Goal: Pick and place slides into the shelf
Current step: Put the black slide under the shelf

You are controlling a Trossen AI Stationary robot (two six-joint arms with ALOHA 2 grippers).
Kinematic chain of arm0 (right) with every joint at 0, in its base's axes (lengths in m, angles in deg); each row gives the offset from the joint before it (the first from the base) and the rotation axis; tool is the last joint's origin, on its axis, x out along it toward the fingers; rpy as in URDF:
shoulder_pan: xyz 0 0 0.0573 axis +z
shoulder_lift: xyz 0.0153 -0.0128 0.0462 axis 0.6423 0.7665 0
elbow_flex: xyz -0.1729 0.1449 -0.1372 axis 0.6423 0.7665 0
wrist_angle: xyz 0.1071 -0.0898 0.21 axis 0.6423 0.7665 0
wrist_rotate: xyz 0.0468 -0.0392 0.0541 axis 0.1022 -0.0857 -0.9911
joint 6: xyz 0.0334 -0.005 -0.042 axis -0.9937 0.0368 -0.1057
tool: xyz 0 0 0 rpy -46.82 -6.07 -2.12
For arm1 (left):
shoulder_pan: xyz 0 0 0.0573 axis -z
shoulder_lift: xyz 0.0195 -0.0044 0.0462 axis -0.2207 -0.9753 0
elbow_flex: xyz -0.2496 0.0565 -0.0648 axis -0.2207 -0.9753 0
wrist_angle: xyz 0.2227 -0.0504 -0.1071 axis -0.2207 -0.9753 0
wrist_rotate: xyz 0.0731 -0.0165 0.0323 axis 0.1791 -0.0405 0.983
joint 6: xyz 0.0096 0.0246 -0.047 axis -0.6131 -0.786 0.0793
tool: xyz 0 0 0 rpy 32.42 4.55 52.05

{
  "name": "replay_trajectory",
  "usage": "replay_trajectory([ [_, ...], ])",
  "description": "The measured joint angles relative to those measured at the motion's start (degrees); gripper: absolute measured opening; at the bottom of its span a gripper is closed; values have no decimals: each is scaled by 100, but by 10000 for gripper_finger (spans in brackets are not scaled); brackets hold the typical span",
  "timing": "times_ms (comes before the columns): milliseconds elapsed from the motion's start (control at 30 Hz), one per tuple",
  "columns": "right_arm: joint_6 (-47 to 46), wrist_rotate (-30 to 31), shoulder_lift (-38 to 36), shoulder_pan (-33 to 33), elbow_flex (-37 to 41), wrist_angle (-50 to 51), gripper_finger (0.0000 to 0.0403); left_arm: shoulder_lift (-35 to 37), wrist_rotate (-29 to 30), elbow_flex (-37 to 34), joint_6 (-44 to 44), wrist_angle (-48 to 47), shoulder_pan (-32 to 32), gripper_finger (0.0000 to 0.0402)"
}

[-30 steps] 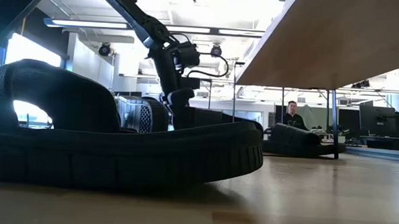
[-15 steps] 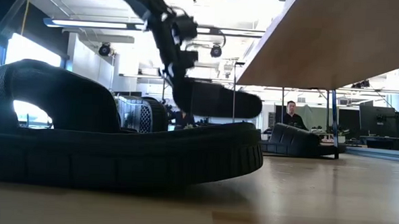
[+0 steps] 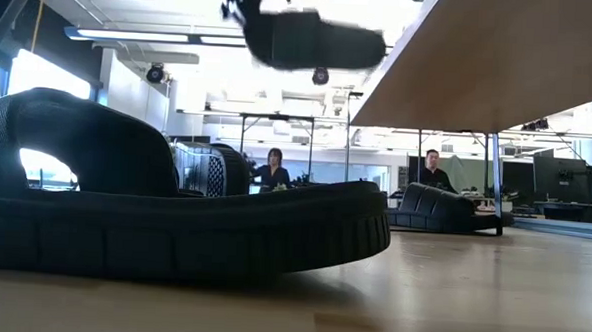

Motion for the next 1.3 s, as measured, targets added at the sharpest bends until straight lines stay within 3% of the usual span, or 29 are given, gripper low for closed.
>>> replay_trajectory([
  [333,383,-36,318,243,-2,-340,190,189,492,-113,245,-408,439,34],
  [567,72,-819,460,474,-7,-384,225,166,398,-113,326,-228,501,34],
  [1033,94,553,973,679,-2,-621,226,162,203,-116,414,-392,492,34],
  [1300,281,718,853,690,-10,-858,226,162,109,-116,406,-397,504,34],
])
